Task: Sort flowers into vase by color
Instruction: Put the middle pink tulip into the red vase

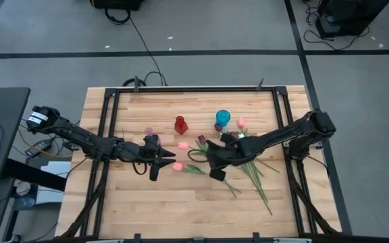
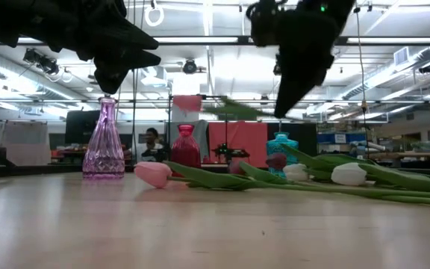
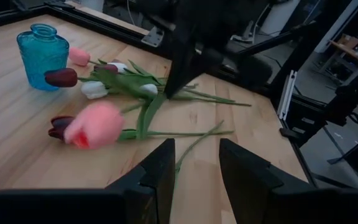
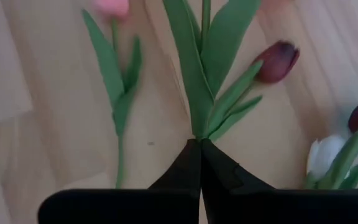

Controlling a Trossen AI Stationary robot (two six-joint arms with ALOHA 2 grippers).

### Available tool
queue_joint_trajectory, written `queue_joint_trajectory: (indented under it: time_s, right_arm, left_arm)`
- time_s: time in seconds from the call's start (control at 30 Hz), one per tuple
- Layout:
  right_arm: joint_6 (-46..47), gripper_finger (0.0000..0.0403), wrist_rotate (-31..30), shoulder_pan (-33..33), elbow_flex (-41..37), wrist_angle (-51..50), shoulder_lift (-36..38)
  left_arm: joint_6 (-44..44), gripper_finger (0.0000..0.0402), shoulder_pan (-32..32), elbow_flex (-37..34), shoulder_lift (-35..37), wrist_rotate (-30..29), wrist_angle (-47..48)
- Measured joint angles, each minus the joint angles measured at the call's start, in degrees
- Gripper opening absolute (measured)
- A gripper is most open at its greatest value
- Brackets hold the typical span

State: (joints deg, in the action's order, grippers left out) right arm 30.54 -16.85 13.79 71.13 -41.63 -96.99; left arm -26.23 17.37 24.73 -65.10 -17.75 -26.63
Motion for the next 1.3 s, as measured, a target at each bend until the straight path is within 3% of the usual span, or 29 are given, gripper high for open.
queue_joint_trajectory:
  time_s: [0.2,0.6,0.87,1.07,1.3]
  right_arm:
    - [-3.1,0.0008,1.3,-0.7,0.0,3.5,3.1]
    - [-11.6,0.0008,10.5,-3.1,0.0,16.8,3.5]
    - [-14.2,0.0008,11.6,-3.4,0.0,21.1,3.5]
    - [-13.4,0.0008,17.4,-5.3,-5.9,31.4,3.5]
    - [-12.6,0.0008,18.4,-7.1,-13.1,43.7,3.4]
  left_arm:
    - [-2.0,0.0131,0.1,0.0,0.0,0.1,0.0]
    - [-1.8,0.0131,4.1,0.0,0.0,0.3,-1.0]
    - [0.4,0.0131,5.6,0.0,0.7,-2.4,-1.5]
    - [0.3,0.0131,5.6,0.0,0.8,-2.3,-1.7]
    - [0.1,0.0131,5.6,0.0,0.8,-2.2,-1.3]
